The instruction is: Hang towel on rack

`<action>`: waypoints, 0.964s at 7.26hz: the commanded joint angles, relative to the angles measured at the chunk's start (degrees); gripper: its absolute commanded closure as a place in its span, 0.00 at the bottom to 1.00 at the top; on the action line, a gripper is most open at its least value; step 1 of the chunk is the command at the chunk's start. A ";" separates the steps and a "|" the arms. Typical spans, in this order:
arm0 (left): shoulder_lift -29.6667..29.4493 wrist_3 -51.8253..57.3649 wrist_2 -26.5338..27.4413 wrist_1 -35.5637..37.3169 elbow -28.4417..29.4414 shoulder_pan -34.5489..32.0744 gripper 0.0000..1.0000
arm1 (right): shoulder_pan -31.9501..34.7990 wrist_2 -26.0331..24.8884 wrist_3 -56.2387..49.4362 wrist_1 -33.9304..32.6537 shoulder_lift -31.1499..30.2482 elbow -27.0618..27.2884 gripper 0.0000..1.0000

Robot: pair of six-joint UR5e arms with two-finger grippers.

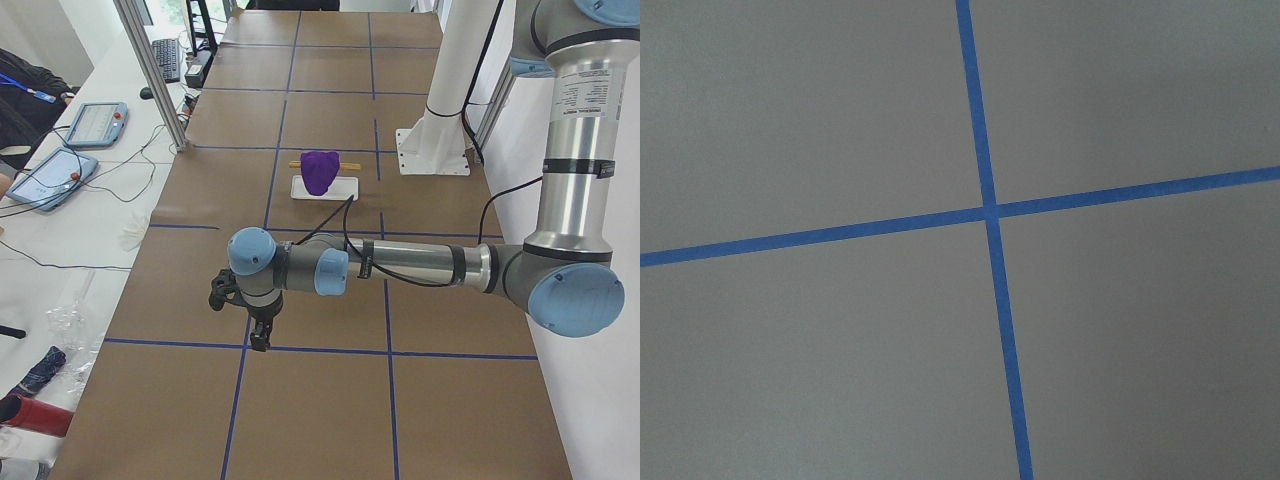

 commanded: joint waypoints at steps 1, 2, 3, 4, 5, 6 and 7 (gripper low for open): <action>0.00 0.00 -0.03 0.00 -0.27 0.00 0.00 | 0.05 -0.26 0.72 7.88 -0.58 -5.32 0.00; 0.00 0.00 -0.03 0.00 -0.27 0.00 0.00 | 0.05 -0.18 3.77 8.09 0.11 -5.35 0.00; 0.00 0.00 0.06 0.00 -0.27 0.00 0.00 | -0.04 -0.18 5.71 8.09 0.21 -5.18 0.00; 0.00 0.00 -0.03 0.00 -0.35 0.00 0.00 | -0.04 -0.18 5.56 8.09 0.12 -5.35 0.00; 0.00 -0.09 -0.03 0.00 -0.61 0.00 0.00 | -0.04 -0.18 5.47 8.09 0.12 -5.35 0.00; 0.00 -0.09 0.06 0.00 -0.62 0.00 0.00 | -0.04 0.09 5.12 8.27 -0.06 -5.35 0.00; 0.00 -0.09 0.06 0.00 -0.62 0.00 0.00 | -0.04 0.09 5.03 8.27 -0.06 -5.35 0.00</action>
